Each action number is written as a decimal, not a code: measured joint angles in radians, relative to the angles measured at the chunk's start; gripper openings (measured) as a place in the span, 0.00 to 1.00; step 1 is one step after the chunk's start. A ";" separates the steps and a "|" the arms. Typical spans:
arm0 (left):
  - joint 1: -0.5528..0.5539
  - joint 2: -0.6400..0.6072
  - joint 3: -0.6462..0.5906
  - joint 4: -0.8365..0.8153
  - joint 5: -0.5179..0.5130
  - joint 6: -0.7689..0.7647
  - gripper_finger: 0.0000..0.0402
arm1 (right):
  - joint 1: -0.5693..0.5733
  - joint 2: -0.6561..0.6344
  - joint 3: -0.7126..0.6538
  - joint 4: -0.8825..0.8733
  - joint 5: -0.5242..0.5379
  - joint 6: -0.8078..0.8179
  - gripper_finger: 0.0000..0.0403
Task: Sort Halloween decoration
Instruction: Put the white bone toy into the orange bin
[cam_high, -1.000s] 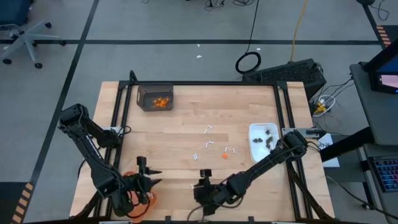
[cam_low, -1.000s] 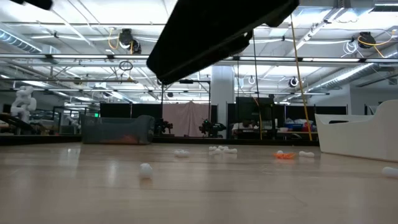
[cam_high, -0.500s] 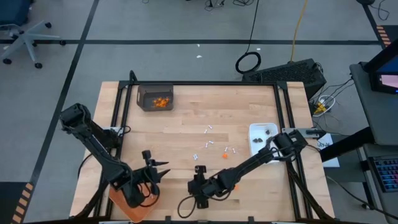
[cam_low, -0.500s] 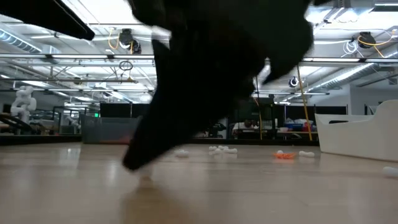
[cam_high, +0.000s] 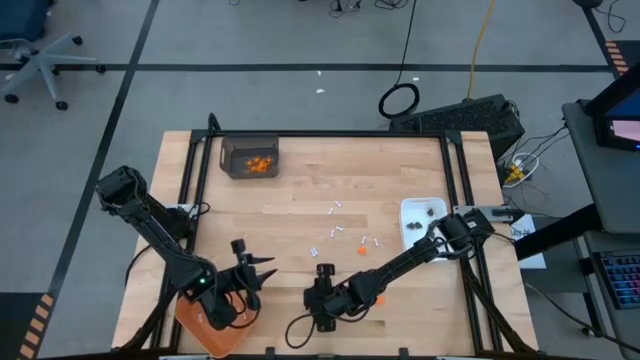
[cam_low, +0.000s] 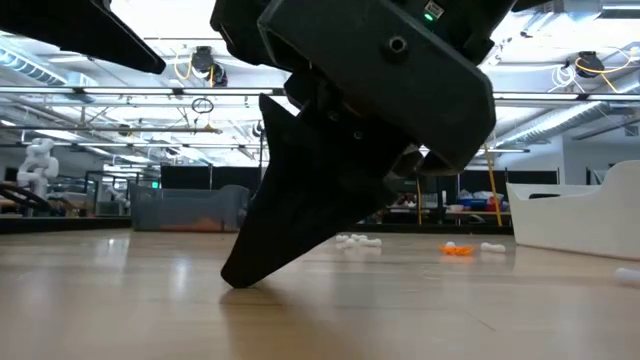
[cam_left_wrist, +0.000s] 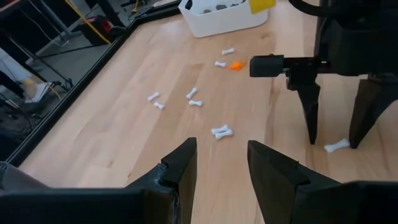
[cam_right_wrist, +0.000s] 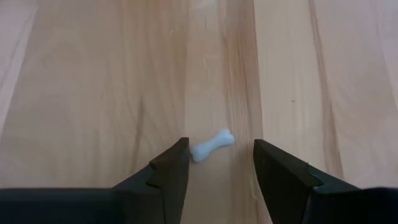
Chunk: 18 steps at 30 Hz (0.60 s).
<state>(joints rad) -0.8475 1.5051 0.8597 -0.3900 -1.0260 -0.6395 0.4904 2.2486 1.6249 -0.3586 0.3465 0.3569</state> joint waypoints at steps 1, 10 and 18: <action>0.002 0.000 0.000 0.002 0.000 0.000 0.35 | 0.000 0.000 0.000 -0.003 0.001 -0.002 0.41; 0.009 0.000 0.000 0.029 0.023 0.002 0.35 | -0.002 -0.015 -0.001 -0.052 0.009 0.024 0.41; 0.008 0.000 0.000 0.187 0.162 0.180 0.35 | 0.002 -0.011 -0.003 -0.015 0.020 0.102 0.41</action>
<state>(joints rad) -0.8391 1.5051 0.8597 -0.2031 -0.8641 -0.4596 0.4923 2.2378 1.6219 -0.3741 0.3665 0.4586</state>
